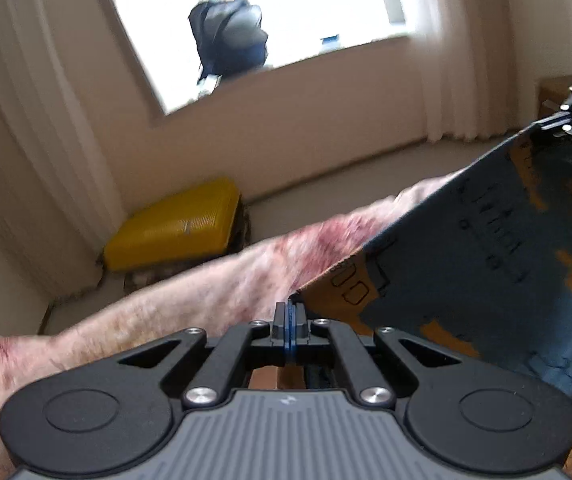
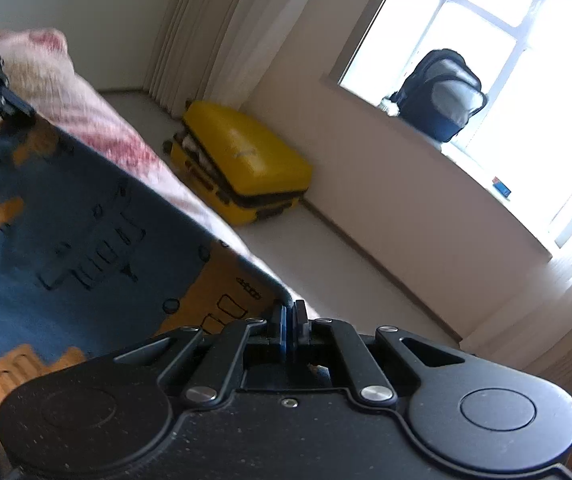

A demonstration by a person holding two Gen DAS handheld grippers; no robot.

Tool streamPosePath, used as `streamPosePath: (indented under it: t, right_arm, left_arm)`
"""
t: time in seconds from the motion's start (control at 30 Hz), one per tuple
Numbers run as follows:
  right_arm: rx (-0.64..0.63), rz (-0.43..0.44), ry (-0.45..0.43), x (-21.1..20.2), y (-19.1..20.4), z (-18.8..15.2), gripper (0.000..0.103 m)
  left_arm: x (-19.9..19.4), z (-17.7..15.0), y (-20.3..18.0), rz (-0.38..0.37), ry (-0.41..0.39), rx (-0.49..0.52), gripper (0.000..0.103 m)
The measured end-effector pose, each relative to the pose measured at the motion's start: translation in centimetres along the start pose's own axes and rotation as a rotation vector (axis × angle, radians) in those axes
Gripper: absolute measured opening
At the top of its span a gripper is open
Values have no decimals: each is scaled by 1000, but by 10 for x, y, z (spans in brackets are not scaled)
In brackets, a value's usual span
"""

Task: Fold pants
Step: 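Lift the held hems and fold the legs over toward the waistband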

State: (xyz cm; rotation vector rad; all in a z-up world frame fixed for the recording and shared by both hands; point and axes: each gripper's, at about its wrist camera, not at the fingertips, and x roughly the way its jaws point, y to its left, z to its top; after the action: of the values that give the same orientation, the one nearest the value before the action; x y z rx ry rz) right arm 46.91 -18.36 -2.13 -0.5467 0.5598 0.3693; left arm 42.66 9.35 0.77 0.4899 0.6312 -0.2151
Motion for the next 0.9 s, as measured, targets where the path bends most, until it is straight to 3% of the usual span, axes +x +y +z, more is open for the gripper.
streamPosePath:
  t: [0.13,0.4,0.5,0.67,0.9]
  right_arm:
    - [-15,-21,-81,-61,-2,-9,1]
    - [-92,-12,-147,-192,24,-42,1]
    - [-141,12,-130,-234,47,-65,1]
    - [-207,58,-57,-269,95,-102,1]
    - [-258,124,69,-268,159,-148,1]
  left_arm:
    - [-47,-18,-9,-37,-140,107,0]
    - [-128,-59,-33,-64,-276,280,0]
    - [-142,-83,-48,-81,-281,360,0]
    - [-154,-122,-74,-140,-254,400,0]
    - [-132,-157,-102,-146,-198,474,0]
